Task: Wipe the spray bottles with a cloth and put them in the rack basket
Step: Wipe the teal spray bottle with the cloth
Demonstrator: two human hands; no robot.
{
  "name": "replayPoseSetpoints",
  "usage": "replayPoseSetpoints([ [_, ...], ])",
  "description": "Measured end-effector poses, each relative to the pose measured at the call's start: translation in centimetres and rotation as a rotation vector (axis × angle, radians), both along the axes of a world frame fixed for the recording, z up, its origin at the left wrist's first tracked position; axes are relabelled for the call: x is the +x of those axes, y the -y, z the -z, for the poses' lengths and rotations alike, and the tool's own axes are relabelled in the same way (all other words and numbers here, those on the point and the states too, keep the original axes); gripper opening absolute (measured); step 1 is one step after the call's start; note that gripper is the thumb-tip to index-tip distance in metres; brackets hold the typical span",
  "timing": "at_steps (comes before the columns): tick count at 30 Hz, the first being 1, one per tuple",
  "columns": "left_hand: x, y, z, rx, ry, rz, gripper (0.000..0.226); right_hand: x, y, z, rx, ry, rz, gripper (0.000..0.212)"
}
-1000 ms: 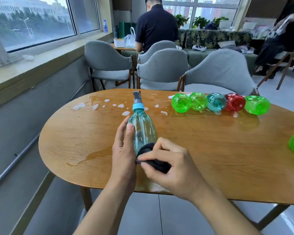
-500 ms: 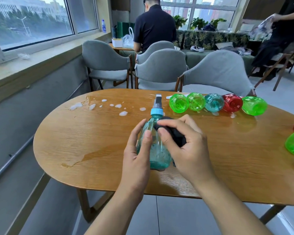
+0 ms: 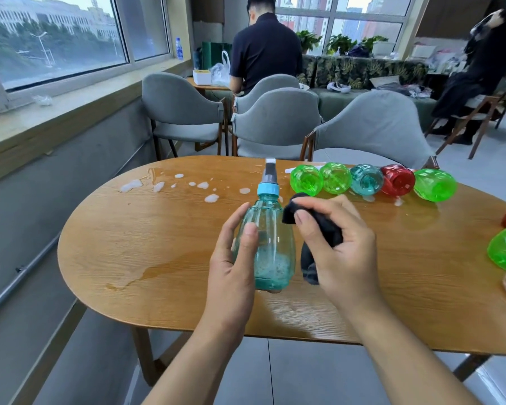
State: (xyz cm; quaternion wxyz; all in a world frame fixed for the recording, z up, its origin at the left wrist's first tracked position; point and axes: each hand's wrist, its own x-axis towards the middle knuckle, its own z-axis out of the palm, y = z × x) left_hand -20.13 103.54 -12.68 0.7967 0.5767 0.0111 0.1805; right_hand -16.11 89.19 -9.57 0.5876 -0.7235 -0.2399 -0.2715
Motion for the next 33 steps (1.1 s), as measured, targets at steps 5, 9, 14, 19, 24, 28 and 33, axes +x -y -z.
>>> replayPoseSetpoints([
  [5, 0.1, 0.2, 0.3, 0.004, -0.001, 0.034, 0.047, 0.1, -0.7, 0.6, -0.123, 0.009, -0.026, 0.015],
  [9, 0.6, -0.9, 0.3, -0.058, -0.034, -0.042, 0.044, -0.8, -1.3, 1.6, -0.247, 0.046, -0.134, 0.014],
  [14, 1.0, -1.7, 0.0, -0.052, -0.025, -0.106, 0.045, -0.9, -1.1, 1.8, -0.291, -0.003, -0.267, 0.012],
  [19, 0.8, -1.1, 0.2, 0.027, -0.005, -0.029, 0.043, -0.1, -0.4, 0.2, 0.054, -0.042, -0.085, 0.010],
  [24, 0.3, -0.4, 0.2, 0.128, 0.043, 0.045, 0.045, 0.6, -0.4, 0.1, 0.008, -0.037, -0.031, 0.015],
  [28, 0.3, -0.5, 0.5, 0.100, 0.028, 0.029, 0.044, 0.3, -0.7, 1.2, -0.122, 0.001, -0.024, 0.019],
  [33, 0.8, -1.4, 0.1, -0.053, -0.052, -0.051, 0.042, -0.9, -1.7, 2.4, -0.264, 0.123, -0.118, 0.020],
])
